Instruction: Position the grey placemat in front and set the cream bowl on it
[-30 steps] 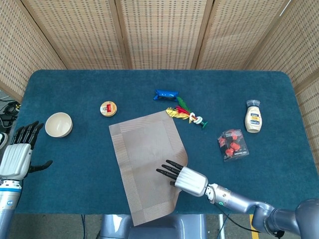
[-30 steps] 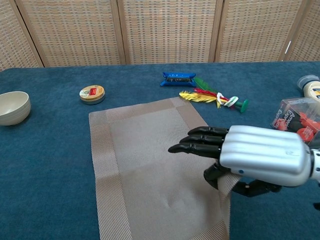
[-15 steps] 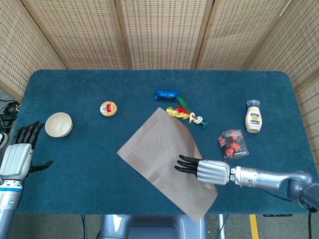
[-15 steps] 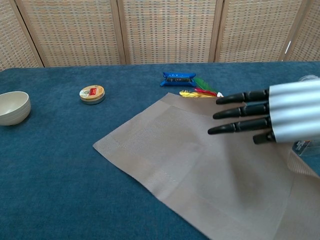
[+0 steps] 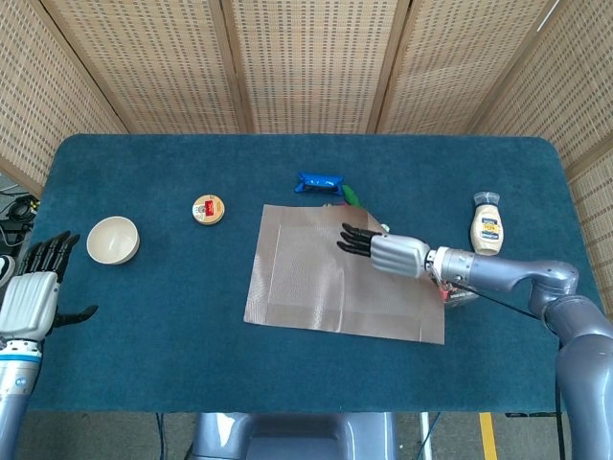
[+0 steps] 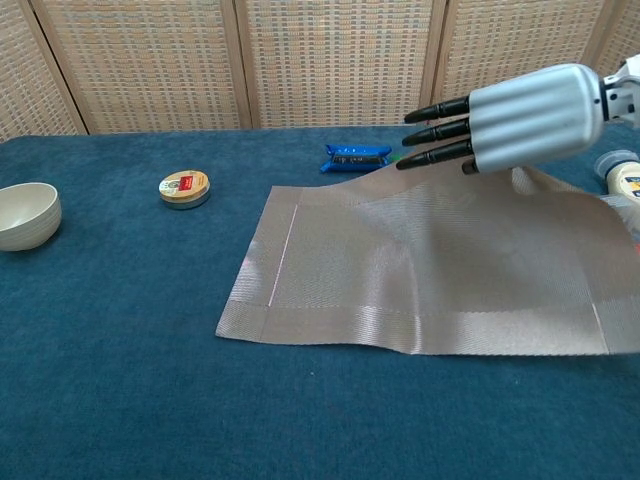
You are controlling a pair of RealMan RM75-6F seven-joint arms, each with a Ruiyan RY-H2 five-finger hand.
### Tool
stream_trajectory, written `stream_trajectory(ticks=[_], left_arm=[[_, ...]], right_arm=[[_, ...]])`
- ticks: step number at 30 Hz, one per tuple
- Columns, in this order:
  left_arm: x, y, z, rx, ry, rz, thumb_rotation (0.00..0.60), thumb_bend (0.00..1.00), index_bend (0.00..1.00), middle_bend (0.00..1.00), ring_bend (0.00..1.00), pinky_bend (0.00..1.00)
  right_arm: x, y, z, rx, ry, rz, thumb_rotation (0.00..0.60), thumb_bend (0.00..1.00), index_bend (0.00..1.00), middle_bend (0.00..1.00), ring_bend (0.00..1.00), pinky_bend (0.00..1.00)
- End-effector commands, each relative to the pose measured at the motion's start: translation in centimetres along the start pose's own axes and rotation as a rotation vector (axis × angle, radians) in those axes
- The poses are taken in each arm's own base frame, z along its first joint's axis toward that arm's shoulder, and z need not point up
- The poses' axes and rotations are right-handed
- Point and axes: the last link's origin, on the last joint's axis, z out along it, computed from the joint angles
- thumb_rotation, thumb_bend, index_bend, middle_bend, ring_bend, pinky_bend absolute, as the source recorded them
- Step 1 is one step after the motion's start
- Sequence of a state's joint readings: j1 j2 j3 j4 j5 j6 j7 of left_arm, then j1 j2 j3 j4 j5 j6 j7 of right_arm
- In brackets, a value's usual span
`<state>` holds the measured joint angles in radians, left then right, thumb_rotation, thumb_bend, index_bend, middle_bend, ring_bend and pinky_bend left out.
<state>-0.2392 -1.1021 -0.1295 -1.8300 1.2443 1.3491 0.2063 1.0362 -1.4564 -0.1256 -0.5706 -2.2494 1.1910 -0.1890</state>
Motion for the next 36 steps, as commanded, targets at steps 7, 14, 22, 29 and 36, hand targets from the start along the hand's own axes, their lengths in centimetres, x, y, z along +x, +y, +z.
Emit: stream_trajectory(ticks=[7, 14, 22, 29, 36], left_arm=[[-0.3, 0.2, 0.4, -0.001, -0.015, 0.007, 0.600, 0.00, 0.00, 0.00, 0.00, 0.00], [-0.3, 0.5, 0.2, -0.018, -0.016, 0.007, 0.600, 0.00, 0.00, 0.00, 0.00, 0.00], [-0.5, 1.2, -0.3, -0.077, -0.005, 0.021, 0.600, 0.00, 0.00, 0.00, 0.00, 0.00], [-2.0, 2.1, -0.6, -0.175, -0.002, 0.099, 0.600, 0.00, 0.00, 0.00, 0.00, 0.00], [-3.8, 4.2, 0.1, -0.355, 0.015, 0.143, 0.600, 0.00, 0.00, 0.00, 0.00, 0.00]], right_arm=[[-2.4, 3.6, -0.2, -0.456, -0.106, 0.105, 0.600, 0.00, 0.00, 0.00, 0.00, 0.00], [-3.4, 3.6, -5.0, -0.832, -0.159, 0.377, 0.600, 0.00, 0.00, 0.00, 0.00, 0.00], [1.2, -0.7, -11.5, -1.013, -0.120, 0.913, 0.600, 0.00, 0.00, 0.00, 0.00, 0.00], [6.4, -5.5, -17.4, -1.045, -0.193, 1.134, 0.600, 0.00, 0.00, 0.00, 0.00, 0.00], [8.9, -10.1, -20.4, -1.095, -0.206, 1.181, 0.600, 0.00, 0.00, 0.00, 0.00, 0.00]])
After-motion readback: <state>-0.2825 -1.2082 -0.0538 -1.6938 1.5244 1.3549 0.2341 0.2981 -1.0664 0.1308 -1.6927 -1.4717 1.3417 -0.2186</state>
